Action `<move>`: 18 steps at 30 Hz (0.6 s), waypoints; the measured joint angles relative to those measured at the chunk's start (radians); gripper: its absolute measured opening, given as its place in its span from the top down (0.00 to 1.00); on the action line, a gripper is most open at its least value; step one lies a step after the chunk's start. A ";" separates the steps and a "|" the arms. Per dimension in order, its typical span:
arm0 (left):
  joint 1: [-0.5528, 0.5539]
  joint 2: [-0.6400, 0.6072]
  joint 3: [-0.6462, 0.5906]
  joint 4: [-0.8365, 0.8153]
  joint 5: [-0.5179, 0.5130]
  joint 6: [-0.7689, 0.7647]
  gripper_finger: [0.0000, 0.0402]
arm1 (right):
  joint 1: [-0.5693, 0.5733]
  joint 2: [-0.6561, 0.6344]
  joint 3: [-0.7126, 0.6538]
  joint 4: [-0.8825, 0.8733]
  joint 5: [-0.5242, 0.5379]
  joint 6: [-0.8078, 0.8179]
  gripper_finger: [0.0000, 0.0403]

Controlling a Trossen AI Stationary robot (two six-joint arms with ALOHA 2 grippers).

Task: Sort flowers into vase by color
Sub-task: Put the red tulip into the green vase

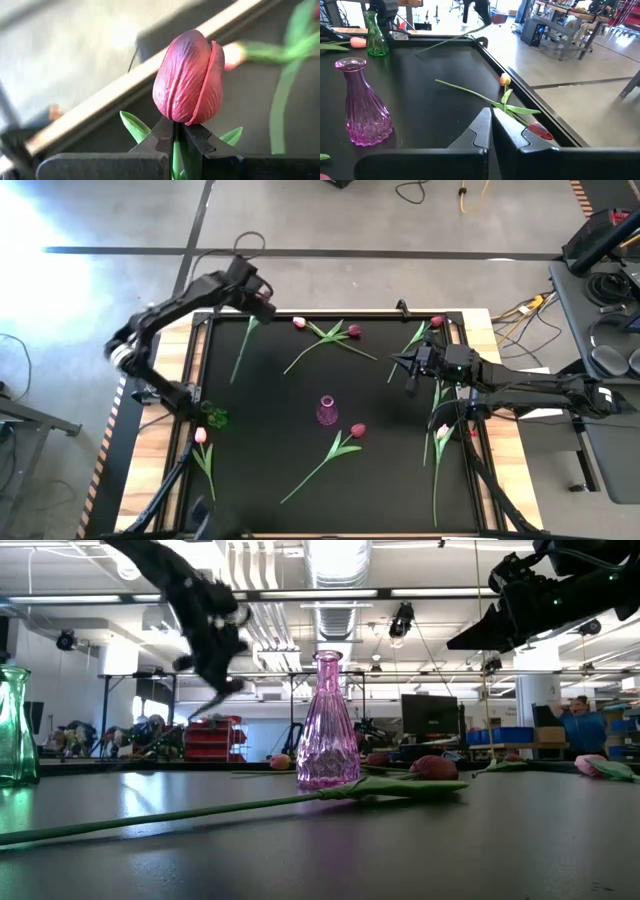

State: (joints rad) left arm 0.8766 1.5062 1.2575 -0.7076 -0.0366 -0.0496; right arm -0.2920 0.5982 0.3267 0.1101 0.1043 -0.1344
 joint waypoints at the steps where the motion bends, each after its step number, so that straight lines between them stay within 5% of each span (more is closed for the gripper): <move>1: -0.028 -0.048 -0.013 0.027 -0.002 -0.010 1.00 | 0.000 0.000 0.000 0.000 0.000 0.000 0.98; 5: -0.157 -0.249 -0.076 0.098 -0.022 -0.062 1.00 | 0.000 0.000 0.000 0.000 0.000 0.000 0.98; 18: -0.641 -0.804 -0.140 -0.010 -0.417 -0.128 1.00 | 0.000 0.000 0.000 0.000 0.000 0.003 0.98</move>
State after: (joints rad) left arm 0.2359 0.7017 1.1177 -0.7181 -0.4536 -0.1777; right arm -0.2920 0.5983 0.3267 0.1104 0.1047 -0.1314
